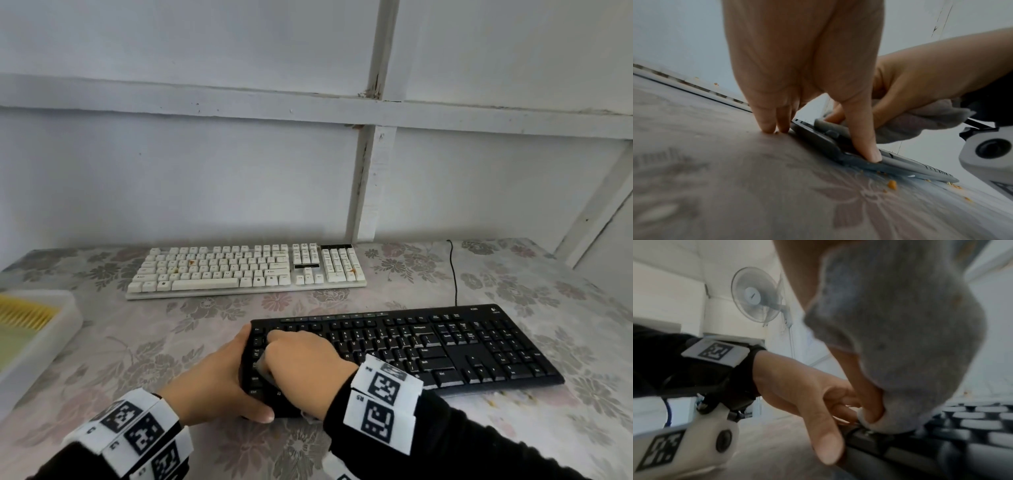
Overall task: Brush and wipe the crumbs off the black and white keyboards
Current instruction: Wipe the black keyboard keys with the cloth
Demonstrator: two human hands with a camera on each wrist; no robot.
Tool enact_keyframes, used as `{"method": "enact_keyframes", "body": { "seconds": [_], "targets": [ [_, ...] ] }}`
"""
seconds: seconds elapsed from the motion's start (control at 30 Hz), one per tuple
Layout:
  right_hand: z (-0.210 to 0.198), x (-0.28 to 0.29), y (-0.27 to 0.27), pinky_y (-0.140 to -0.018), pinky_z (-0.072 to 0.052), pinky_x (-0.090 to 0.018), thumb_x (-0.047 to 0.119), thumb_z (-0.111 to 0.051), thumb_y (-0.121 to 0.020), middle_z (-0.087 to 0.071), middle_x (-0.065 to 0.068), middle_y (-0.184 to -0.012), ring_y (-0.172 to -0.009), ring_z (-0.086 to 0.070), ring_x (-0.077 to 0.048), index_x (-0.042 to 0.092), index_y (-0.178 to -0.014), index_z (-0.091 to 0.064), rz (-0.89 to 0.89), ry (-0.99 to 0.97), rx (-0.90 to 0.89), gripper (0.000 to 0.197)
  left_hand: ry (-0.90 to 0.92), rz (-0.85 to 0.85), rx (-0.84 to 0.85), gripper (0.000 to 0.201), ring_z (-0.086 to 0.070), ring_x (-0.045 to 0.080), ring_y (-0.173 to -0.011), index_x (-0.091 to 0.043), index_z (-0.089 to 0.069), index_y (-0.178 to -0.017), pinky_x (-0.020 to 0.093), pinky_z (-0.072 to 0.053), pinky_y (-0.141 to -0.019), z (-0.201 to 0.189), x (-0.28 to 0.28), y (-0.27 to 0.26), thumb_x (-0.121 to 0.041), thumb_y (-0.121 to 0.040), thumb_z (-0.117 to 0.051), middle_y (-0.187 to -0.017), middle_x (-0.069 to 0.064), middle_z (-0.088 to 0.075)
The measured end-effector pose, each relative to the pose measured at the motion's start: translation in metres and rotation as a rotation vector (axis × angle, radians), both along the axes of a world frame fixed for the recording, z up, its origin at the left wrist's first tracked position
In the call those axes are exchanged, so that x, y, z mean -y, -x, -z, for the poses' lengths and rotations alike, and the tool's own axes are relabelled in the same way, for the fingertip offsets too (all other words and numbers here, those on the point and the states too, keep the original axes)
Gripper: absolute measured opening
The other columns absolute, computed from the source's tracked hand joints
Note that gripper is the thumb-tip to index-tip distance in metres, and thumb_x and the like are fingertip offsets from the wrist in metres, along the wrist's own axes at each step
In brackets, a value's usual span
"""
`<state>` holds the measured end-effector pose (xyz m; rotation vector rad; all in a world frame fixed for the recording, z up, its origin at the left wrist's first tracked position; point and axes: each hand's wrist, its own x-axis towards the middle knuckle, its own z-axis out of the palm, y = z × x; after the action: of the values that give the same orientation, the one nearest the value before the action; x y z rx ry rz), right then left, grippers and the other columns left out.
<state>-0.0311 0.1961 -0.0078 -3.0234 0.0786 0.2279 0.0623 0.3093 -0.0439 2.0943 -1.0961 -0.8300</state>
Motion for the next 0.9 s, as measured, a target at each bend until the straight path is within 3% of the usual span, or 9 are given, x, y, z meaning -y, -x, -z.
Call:
{"method": "enact_keyframes", "body": {
  "seconds": [0.1,0.2,0.37,0.5,0.53,0.57,0.63,0.77,0.9],
  "targets": [
    [0.004,0.019,0.017,-0.050,-0.018,-0.024,-0.001,-0.048,-0.085,-0.030,-0.002,-0.077,-0.080,-0.048,-0.032,0.014,-0.061,-0.031,0.029,0.030,0.033,0.034,0.027,-0.012,-0.049,0.100,-0.053,-0.004,-0.111,-0.059,-0.026,-0.119,0.026,-0.046,-0.096,0.005,-0.003,-0.002,-0.023,-0.048,-0.086,-0.118,-0.024,-0.057],
    [0.011,0.046,0.036,-0.049,-0.014,-0.021,-0.001,-0.046,-0.081,-0.030,-0.001,-0.078,-0.075,-0.038,-0.024,0.020,-0.056,-0.021,0.060,0.037,-0.005,0.041,0.020,-0.010,-0.049,0.105,-0.053,-0.003,-0.114,-0.056,-0.027,-0.126,0.032,-0.044,-0.101,0.009,-0.004,-0.004,-0.031,-0.045,-0.087,-0.121,-0.025,-0.056],
    [0.015,0.087,0.063,-0.056,-0.034,-0.027,0.021,-0.035,-0.069,-0.035,0.003,-0.067,-0.073,-0.052,-0.025,0.019,-0.059,-0.028,0.295,-0.040,-0.042,0.012,0.026,-0.001,-0.054,0.108,-0.050,-0.002,-0.117,-0.055,-0.025,-0.129,0.034,-0.042,-0.103,0.010,-0.004,-0.004,-0.037,-0.043,-0.089,-0.125,-0.025,-0.053],
    [0.003,0.108,0.078,-0.049,-0.026,-0.027,0.021,-0.042,-0.090,-0.030,0.000,-0.065,-0.062,-0.039,-0.026,0.017,-0.055,-0.031,0.384,0.099,-0.045,0.037,0.024,-0.002,-0.053,0.107,-0.051,-0.001,-0.116,-0.054,-0.027,-0.128,0.035,-0.043,-0.103,0.011,-0.004,-0.005,-0.037,-0.043,-0.089,-0.124,-0.024,-0.054],
    [-0.002,0.108,0.077,-0.049,-0.027,-0.026,0.022,-0.043,-0.092,-0.031,-0.001,-0.062,-0.061,-0.039,-0.027,0.003,-0.061,-0.032,0.384,0.086,-0.015,0.038,0.026,0.000,-0.051,0.108,-0.051,-0.001,-0.116,-0.053,-0.027,-0.129,0.035,-0.043,-0.103,0.012,-0.004,-0.005,-0.037,-0.043,-0.089,-0.124,-0.024,-0.054],
    [-0.007,0.104,0.073,-0.051,-0.032,-0.026,0.024,-0.044,-0.093,-0.031,-0.001,-0.059,-0.060,-0.040,-0.027,0.014,-0.060,-0.025,0.366,0.045,0.024,0.039,0.027,0.004,-0.047,0.108,-0.051,-0.001,-0.117,-0.053,-0.026,-0.129,0.035,-0.043,-0.103,0.012,-0.003,-0.005,-0.038,-0.043,-0.089,-0.125,-0.024,-0.053],
    [-0.014,0.085,0.057,-0.056,-0.041,-0.025,0.025,-0.046,-0.093,-0.034,0.003,-0.058,-0.058,-0.044,-0.021,0.017,-0.054,-0.037,0.316,-0.077,0.068,0.041,0.028,0.006,-0.043,0.105,-0.051,-0.002,-0.116,-0.055,-0.027,-0.127,0.034,-0.043,-0.102,0.011,-0.003,-0.005,-0.036,-0.044,-0.089,-0.124,-0.025,-0.053],
    [-0.011,0.027,0.016,-0.056,-0.042,-0.031,0.016,-0.050,-0.088,-0.037,0.002,-0.064,-0.070,-0.051,-0.025,0.011,-0.061,-0.044,0.129,-0.183,0.114,0.028,0.035,-0.005,-0.037,0.101,-0.055,0.001,-0.112,-0.062,-0.029,-0.118,0.034,-0.046,-0.098,0.010,-0.002,-0.005,-0.027,-0.045,-0.088,-0.120,-0.021,-0.057],
    [-0.004,-0.010,0.000,-0.057,-0.030,-0.033,0.004,-0.053,-0.088,-0.048,-0.014,-0.101,-0.087,-0.048,-0.034,0.000,-0.099,-0.063,0.002,-0.085,0.050,0.015,-0.021,-0.013,0.014,0.099,-0.053,-0.001,-0.105,-0.065,-0.016,-0.110,0.021,-0.047,-0.084,0.006,0.000,-0.006,-0.026,-0.053,-0.086,-0.115,-0.025,-0.052]
  ]
}}
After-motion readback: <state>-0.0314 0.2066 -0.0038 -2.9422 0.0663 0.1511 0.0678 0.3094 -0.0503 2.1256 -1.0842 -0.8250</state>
